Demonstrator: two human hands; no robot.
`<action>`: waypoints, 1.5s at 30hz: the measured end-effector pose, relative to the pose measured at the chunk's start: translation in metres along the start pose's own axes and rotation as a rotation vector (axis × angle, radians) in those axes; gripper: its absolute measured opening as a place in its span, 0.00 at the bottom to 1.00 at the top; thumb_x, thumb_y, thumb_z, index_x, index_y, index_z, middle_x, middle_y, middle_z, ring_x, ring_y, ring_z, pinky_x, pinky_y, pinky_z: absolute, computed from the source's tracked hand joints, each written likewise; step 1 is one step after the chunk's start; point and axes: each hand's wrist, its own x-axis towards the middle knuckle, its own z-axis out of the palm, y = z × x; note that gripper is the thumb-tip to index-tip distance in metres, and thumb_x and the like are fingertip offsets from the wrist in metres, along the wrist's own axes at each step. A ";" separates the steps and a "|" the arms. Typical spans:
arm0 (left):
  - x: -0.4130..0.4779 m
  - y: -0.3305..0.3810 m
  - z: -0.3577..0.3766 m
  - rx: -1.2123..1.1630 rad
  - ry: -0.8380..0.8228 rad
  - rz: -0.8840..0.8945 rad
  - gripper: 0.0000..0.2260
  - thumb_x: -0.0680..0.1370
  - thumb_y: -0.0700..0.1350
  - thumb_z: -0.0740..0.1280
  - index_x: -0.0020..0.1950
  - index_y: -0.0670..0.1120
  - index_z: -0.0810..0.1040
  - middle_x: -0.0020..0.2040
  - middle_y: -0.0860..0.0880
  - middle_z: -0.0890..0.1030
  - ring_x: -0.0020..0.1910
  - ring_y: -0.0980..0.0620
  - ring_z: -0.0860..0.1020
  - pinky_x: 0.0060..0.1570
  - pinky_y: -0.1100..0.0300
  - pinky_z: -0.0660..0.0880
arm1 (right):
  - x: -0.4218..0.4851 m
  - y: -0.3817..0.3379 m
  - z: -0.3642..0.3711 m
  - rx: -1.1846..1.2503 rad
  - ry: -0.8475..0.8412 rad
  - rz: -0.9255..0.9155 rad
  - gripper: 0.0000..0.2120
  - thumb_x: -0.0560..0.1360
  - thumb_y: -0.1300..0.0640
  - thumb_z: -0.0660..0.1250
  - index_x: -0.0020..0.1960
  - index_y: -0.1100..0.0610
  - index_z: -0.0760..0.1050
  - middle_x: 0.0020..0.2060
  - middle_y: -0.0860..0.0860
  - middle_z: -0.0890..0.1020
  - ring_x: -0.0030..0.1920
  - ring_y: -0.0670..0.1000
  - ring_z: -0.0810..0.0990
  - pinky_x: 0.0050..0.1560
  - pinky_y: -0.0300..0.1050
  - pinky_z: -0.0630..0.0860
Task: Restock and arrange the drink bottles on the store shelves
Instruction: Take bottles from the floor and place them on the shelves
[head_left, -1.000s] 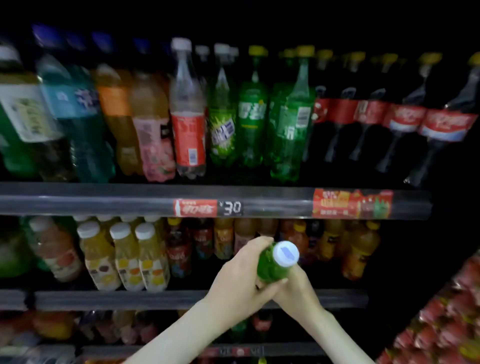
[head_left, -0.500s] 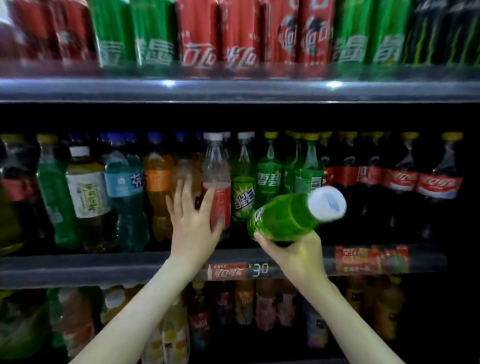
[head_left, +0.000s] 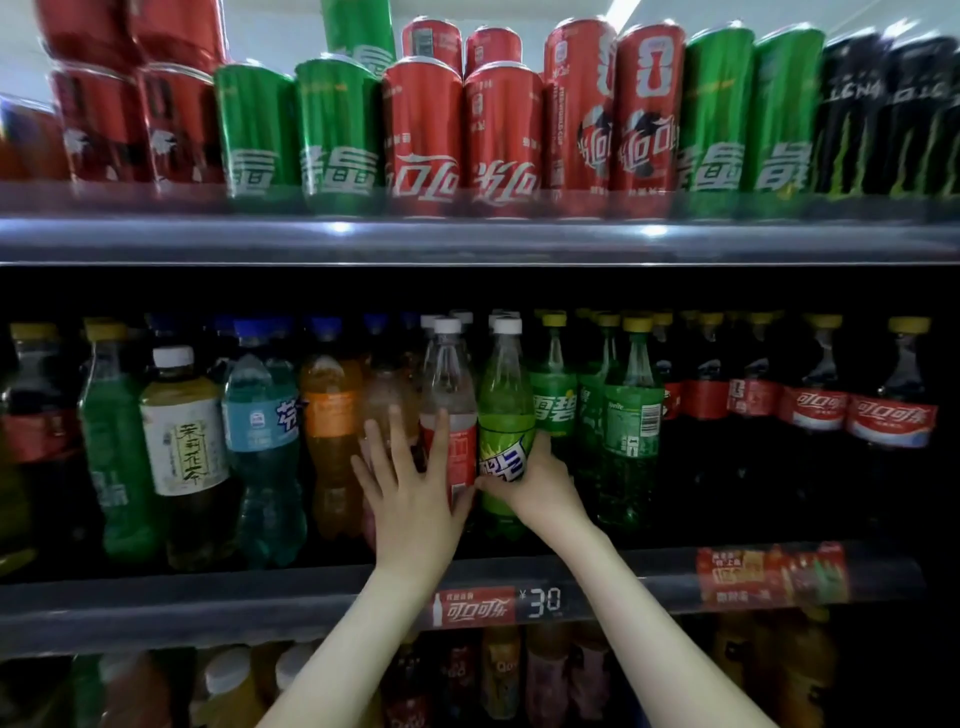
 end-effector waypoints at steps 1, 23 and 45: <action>0.000 0.000 0.001 0.013 0.005 0.008 0.43 0.68 0.57 0.73 0.78 0.51 0.55 0.77 0.37 0.47 0.74 0.36 0.35 0.65 0.30 0.47 | 0.000 0.002 0.001 0.001 -0.003 -0.002 0.32 0.70 0.53 0.75 0.67 0.55 0.61 0.55 0.47 0.75 0.51 0.45 0.74 0.48 0.38 0.70; -0.015 0.057 0.013 -0.167 -0.184 0.007 0.49 0.70 0.50 0.74 0.78 0.53 0.42 0.76 0.39 0.46 0.74 0.36 0.42 0.67 0.38 0.47 | -0.027 0.071 -0.068 -0.325 0.352 0.061 0.45 0.77 0.56 0.67 0.77 0.48 0.36 0.71 0.60 0.66 0.60 0.61 0.77 0.52 0.50 0.76; -0.009 -0.036 -0.043 -0.295 -0.174 -0.076 0.42 0.74 0.40 0.70 0.77 0.51 0.44 0.77 0.38 0.51 0.71 0.36 0.61 0.65 0.45 0.67 | -0.054 0.000 0.019 -0.245 0.360 -0.497 0.41 0.74 0.60 0.70 0.75 0.44 0.47 0.71 0.52 0.62 0.70 0.44 0.56 0.70 0.46 0.58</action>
